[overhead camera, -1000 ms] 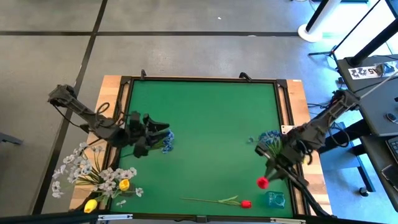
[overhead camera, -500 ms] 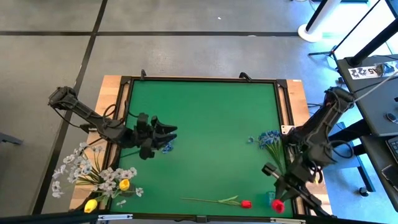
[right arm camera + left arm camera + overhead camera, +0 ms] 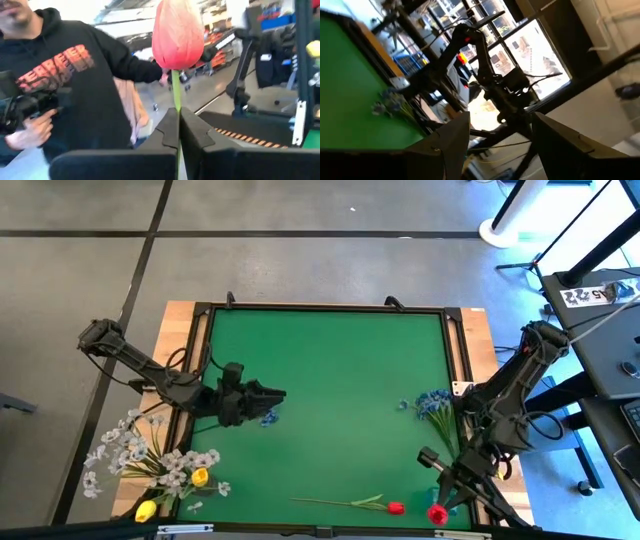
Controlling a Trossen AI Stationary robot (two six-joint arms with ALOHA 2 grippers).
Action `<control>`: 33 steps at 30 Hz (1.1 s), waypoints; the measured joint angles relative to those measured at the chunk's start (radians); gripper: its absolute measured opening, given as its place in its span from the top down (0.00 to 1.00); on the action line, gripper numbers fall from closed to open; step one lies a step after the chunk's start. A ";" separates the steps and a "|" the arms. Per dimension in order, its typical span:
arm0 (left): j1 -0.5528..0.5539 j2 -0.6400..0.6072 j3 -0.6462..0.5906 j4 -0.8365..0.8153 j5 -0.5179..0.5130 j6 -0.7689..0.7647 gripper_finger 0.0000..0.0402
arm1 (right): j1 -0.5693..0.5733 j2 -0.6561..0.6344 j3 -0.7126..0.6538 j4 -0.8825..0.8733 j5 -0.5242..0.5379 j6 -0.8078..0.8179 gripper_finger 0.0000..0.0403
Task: Sort flowers into vase by color
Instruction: Put the top red tulip into the blue vase
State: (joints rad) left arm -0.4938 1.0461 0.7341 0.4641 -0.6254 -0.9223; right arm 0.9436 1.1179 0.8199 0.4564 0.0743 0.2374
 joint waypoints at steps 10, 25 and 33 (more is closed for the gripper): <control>0.001 0.040 0.000 0.085 0.000 -0.059 0.48 | 0.000 0.000 0.000 -0.133 -0.022 0.037 0.98; 0.025 0.132 0.000 0.219 0.031 -0.045 0.48 | 0.044 0.009 -0.028 0.045 -0.025 -0.130 0.98; 0.024 0.180 0.001 0.317 0.064 -0.041 0.48 | 0.113 0.006 -0.129 0.161 0.179 -0.051 0.98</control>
State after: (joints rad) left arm -0.4694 1.2258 0.7352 0.7811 -0.5616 -0.9632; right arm 1.0565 1.1241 0.6907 0.6177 0.2535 0.1864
